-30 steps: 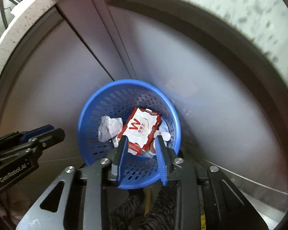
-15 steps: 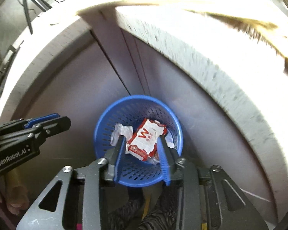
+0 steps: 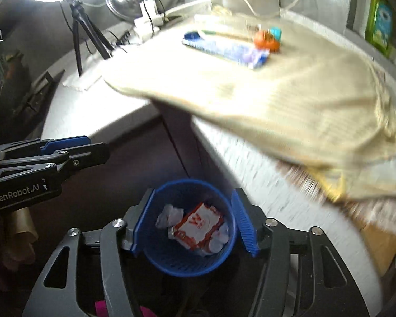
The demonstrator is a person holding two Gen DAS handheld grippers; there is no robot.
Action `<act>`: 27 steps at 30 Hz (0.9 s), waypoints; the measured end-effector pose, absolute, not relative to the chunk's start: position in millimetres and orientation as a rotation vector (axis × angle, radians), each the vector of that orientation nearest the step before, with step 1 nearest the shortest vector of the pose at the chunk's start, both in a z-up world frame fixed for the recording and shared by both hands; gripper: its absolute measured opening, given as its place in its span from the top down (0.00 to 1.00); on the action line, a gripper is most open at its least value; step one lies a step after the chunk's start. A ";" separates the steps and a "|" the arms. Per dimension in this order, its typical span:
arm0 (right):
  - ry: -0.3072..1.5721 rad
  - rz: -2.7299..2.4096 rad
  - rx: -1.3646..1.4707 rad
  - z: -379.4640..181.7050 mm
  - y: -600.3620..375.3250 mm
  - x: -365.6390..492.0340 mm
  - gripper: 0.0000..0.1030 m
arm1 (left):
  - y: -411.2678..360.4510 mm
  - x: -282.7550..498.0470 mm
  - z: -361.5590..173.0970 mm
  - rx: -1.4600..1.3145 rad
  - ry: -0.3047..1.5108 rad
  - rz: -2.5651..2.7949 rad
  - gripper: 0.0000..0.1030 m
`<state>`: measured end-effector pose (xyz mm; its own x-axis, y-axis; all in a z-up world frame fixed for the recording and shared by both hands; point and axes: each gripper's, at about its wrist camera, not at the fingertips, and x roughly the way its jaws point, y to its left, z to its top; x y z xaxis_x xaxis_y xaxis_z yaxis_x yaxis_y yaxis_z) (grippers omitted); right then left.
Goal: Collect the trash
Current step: 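Raise both open tools away from the blue basket toward the cloth, then move the left tool to the blue toothpaste tube while the right tool reaches the clear bottle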
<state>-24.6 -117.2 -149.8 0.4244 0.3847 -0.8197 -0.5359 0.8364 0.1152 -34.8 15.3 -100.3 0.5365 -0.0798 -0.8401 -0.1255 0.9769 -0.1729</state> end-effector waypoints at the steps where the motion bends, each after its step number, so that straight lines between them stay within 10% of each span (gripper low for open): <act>1: 0.961 0.584 -0.178 -143.4 -118.3 -22.0 0.38 | 14.5 -32.1 -95.4 -0.221 0.991 0.030 0.44; 27: 0.753 0.619 -0.166 -62.8 -167.6 104.9 0.23 | 34.3 85.8 -78.0 -0.472 0.951 0.081 0.42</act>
<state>104.9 -167.6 -62.8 0.5623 0.4657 -0.6833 -0.5809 0.8106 0.0745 85.8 34.3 -78.0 0.5861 -0.1374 -0.7985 -0.2702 0.8960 -0.3525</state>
